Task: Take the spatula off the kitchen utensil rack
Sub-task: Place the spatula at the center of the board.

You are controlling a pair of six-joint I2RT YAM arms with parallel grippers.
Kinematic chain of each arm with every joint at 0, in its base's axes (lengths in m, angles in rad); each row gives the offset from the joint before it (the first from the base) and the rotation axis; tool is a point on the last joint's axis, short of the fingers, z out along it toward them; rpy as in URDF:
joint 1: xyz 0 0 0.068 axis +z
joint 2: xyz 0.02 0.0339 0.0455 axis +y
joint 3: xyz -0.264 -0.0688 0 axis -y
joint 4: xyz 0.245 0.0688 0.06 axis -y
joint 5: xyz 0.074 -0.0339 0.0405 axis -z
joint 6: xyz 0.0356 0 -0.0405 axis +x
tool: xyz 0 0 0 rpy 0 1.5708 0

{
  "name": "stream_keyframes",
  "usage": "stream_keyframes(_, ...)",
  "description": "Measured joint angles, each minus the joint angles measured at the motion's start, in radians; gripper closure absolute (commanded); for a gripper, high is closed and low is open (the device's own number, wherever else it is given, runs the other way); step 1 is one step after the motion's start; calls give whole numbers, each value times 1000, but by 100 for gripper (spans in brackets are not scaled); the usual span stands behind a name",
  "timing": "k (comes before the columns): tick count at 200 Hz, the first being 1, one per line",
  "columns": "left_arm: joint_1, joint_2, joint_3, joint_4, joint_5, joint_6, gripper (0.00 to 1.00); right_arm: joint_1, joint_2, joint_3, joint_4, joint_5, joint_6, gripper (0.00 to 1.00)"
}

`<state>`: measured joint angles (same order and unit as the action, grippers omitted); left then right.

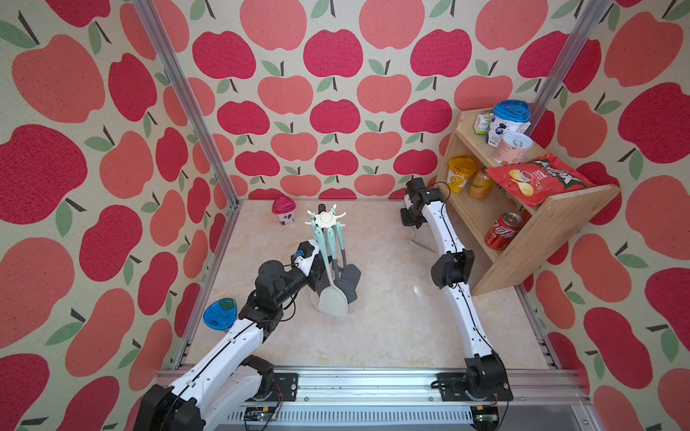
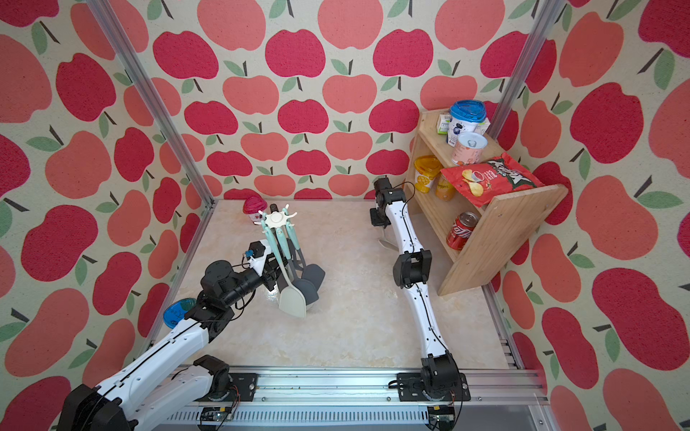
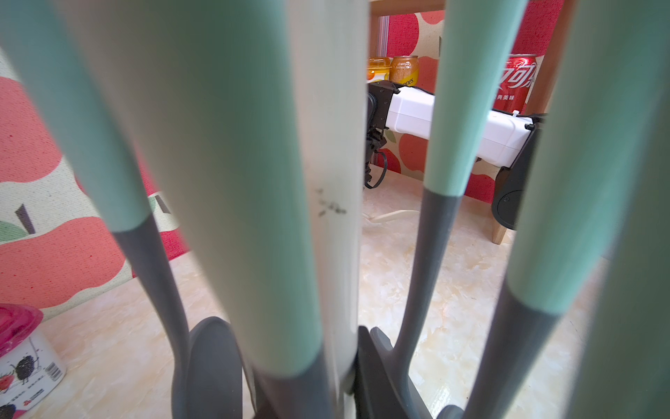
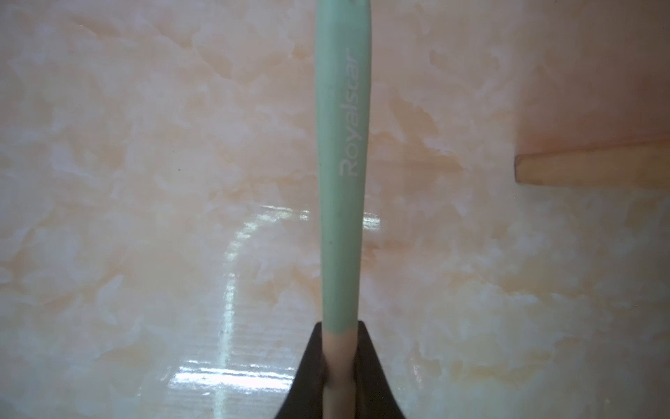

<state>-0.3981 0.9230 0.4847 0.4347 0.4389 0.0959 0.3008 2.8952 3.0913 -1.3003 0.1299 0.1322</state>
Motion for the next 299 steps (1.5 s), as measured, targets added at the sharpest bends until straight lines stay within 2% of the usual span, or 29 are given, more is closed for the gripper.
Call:
stream_keyframes(39,0,-1,0,0,0,0,100,0,21,1,-5,4,15,100)
stream_keyframes(95,0,-13,-1,-16,-3,1,100,0,49,4,-25,16,29,95)
stream_keyframes(109,0,-13,-1,-16,-3,1,100,0,49,4,-26,19,31,90)
stream_keyframes(153,0,-13,-1,-17,-4,1,100,0,49,5,-26,10,42,67)
stream_keyframes(172,0,-13,-1,-18,-4,2,100,0,49,5,-25,-1,42,62)
stream_keyframes(239,0,-13,-1,-18,-3,3,100,30,21,5,-26,-7,40,59)
stream_keyframes(299,0,-13,-1,-18,-3,3,100,99,-212,5,-25,28,25,59)
